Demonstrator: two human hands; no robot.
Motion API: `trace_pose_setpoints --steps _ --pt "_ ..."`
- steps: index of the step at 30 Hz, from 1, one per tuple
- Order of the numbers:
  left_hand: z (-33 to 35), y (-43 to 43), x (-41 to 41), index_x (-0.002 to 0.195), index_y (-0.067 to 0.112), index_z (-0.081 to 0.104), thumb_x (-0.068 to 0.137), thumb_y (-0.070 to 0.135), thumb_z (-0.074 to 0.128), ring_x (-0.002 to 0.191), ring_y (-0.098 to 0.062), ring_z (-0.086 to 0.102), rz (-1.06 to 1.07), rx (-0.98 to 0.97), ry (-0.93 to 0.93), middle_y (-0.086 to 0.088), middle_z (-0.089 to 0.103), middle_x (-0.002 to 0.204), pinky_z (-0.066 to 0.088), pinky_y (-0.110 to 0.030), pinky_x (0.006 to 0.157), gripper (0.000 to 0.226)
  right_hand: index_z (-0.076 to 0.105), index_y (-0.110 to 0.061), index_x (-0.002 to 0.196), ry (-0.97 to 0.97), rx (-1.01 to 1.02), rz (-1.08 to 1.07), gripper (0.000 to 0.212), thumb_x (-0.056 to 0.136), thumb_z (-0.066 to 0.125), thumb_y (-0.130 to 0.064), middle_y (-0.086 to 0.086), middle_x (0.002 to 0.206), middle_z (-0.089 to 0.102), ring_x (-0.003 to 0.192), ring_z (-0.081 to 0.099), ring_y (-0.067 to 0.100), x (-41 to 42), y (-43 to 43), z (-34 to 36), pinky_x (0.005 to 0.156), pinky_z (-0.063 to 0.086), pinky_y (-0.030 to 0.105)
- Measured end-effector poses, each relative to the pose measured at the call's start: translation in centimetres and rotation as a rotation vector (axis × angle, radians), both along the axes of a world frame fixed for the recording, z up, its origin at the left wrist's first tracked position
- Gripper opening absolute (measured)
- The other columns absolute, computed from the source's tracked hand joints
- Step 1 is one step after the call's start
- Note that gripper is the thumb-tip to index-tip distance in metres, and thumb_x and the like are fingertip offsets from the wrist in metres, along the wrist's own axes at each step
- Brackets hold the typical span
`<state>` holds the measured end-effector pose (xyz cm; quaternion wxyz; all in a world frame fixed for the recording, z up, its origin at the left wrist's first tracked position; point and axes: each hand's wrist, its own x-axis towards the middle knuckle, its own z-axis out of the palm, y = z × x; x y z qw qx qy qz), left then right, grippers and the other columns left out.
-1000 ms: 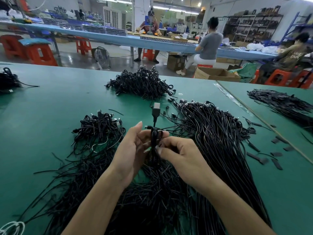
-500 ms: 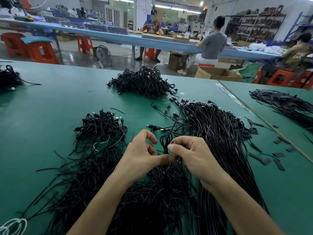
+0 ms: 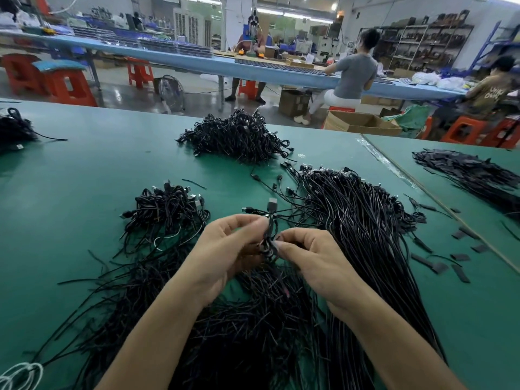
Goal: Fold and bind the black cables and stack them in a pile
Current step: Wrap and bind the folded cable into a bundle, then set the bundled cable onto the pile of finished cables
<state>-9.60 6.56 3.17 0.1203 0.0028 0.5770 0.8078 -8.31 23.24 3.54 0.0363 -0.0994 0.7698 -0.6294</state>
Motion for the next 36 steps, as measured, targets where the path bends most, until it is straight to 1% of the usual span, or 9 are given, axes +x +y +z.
trace_pose_setpoints --steps 3,8,12,15,19,27,32,35,36 --pt "-0.2 0.2 0.3 0.098 0.010 0.070 0.055 0.023 0.085 0.067 -0.017 0.070 0.036 -0.122 0.102 -0.006 0.075 0.079 0.057 -0.024 0.059 0.048 0.071 -0.016 0.079 -0.058 0.006 0.060 0.021 0.097 0.061 -0.010 -0.016 0.056 0.059 0.051 0.051 -0.006 0.2 -0.1 0.0 0.051 0.038 0.006" --pt "-0.8 -0.7 -0.5 0.095 0.013 0.072 0.057 0.023 0.087 0.080 -0.019 0.075 0.106 -0.287 0.268 -0.005 0.078 0.087 0.058 -0.021 0.070 0.042 0.071 -0.018 0.077 -0.061 0.202 -0.044 0.022 0.094 0.067 -0.029 -0.015 0.054 0.053 0.049 0.044 -0.001 -0.7 1.1 -1.1 0.051 0.037 0.016" --pt "-1.4 -3.0 -3.5 0.100 0.018 0.071 0.072 0.015 0.084 0.080 -0.011 0.073 0.420 -0.552 0.310 0.004 0.076 0.088 0.060 -0.025 0.076 0.031 0.066 -0.023 0.103 -0.035 0.669 -0.220 0.013 0.096 0.062 -0.033 -0.010 0.094 0.064 0.086 0.061 0.007 -2.6 3.8 -3.0 0.069 0.046 0.015" --pt "-1.3 -5.6 -6.2 0.121 0.010 0.067 0.085 0.016 0.078 0.095 -0.015 0.069 0.564 -0.828 0.323 -0.003 0.072 0.107 0.053 -0.033 0.095 0.038 0.053 -0.019 0.134 -0.101 0.988 -0.315 0.035 0.100 0.055 -0.029 0.004 0.129 0.051 0.113 0.053 0.020 -3.5 5.9 -4.4 0.092 0.049 0.033" --pt "-1.3 -7.1 -7.6 0.133 0.007 0.060 0.090 0.020 0.072 0.125 -0.033 0.053 0.520 -1.077 0.267 -0.018 0.061 0.131 0.040 -0.047 0.111 0.046 0.048 -0.013 0.131 -0.151 1.203 -0.407 0.032 0.102 0.047 -0.024 0.010 0.132 0.045 0.115 0.048 0.027 -3.8 6.7 -5.8 0.081 0.043 0.032" --pt "-2.7 -5.0 -5.2 0.105 0.020 0.070 0.091 0.016 0.070 0.104 -0.016 0.061 0.410 -1.019 0.380 0.007 0.064 0.106 0.047 -0.031 0.092 0.014 0.051 -0.010 0.113 -0.122 1.233 -0.532 0.015 0.099 0.053 -0.017 0.008 0.111 0.056 0.090 0.055 0.023 -4.1 7.0 -6.3 0.067 0.044 0.030" --pt "-3.4 -3.3 -4.1 0.097 0.027 0.070 0.090 0.010 0.070 0.089 0.006 0.060 0.330 -0.923 0.444 0.024 0.062 0.093 0.045 -0.007 0.073 0.018 0.067 -0.015 0.117 -0.092 1.000 -0.460 0.025 0.099 0.049 -0.015 0.002 0.106 0.064 0.082 0.057 0.016 -4.3 5.7 -5.9 0.070 0.047 0.029" --pt "-3.5 -2.4 -3.9 0.115 0.031 0.068 0.089 0.004 0.069 0.106 0.006 0.056 0.143 -0.933 0.562 0.020 0.064 0.111 0.048 -0.018 0.094 0.038 0.072 -0.020 0.112 0.071 0.823 -0.220 0.023 0.100 0.053 -0.016 -0.005 0.101 0.066 0.078 0.057 0.005 -4.0 2.9 -4.2 0.063 0.042 0.009" --pt "-3.6 -2.2 -3.9 0.123 0.034 0.065 0.088 0.004 0.069 0.116 0.001 0.053 0.060 -0.961 0.605 0.016 0.062 0.121 0.045 -0.025 0.102 0.046 0.072 -0.023 0.108 0.096 0.737 -0.131 0.021 0.100 0.053 -0.017 -0.005 0.095 0.065 0.072 0.055 0.003 -3.8 1.9 -3.3 0.058 0.042 0.009"
